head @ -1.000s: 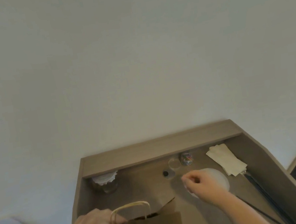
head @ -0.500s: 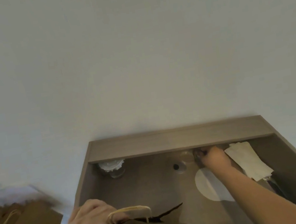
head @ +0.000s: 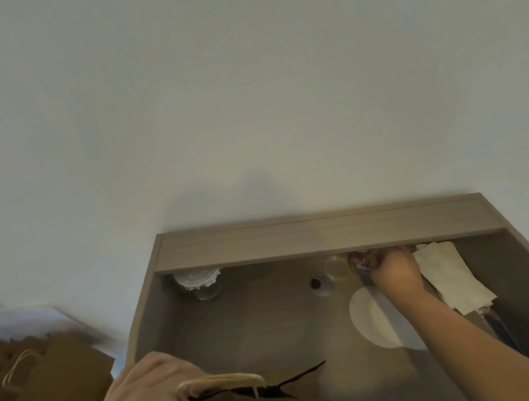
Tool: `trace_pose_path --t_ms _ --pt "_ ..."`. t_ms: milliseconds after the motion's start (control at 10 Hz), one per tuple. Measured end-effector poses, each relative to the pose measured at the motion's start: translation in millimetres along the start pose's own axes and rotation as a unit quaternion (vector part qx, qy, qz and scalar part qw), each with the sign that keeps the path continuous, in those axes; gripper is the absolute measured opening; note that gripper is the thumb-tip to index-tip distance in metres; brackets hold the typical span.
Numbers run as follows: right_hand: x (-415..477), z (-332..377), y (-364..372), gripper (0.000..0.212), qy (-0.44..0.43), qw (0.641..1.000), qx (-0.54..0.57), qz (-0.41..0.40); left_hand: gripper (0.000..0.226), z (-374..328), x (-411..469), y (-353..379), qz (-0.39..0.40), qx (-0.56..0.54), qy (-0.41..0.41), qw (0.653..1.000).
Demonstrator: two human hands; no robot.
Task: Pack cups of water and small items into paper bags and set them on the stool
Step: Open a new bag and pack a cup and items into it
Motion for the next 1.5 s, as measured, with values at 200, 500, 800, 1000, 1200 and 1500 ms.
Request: trace_pose_path --t_ms 200,500,800,1000,1200,1500 --pt "1.6 -5.0 -7.9 0.026 -0.026 0.997 -0.043 -0.066 0.030 -14.9 12.6 -14.4 0.001 -0.083 0.056 0.995" --pt "-18.3 2.4 -31.9 0.007 0.039 0.995 0.088 -0.032 0.034 -12.7 9.9 -15.8 0.022 -0.101 0.041 0.994" --pt "-148.4 78.6 -121.6 0.014 0.073 0.943 0.316 0.071 0.071 -23.4 3.9 -45.5 0.071 -0.191 -0.002 0.979" --pt "-176.0 196.1 -212.0 0.007 -0.076 0.889 0.438 0.111 0.042 -39.6 -4.7 -82.7 -0.038 -0.309 -0.011 0.950" --pt "-173.9 273.4 -267.6 0.005 -0.189 0.839 0.508 0.055 0.025 -57.5 -7.0 -110.0 -0.076 -0.327 -0.021 0.942" --pt "-194.3 306.9 -268.2 0.016 -0.308 0.773 0.552 -0.056 0.049 -57.6 -25.8 -128.6 0.163 -0.525 -0.026 0.835"
Point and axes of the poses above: each hand's wrist, its own x-axis towards the middle knuckle, its own y-axis out of the palm, z = x × y, the point moved 2 cm from there along x, towards the middle knuckle, and after that the axes turned 15 degrees about -y, right-handed, at the moved point
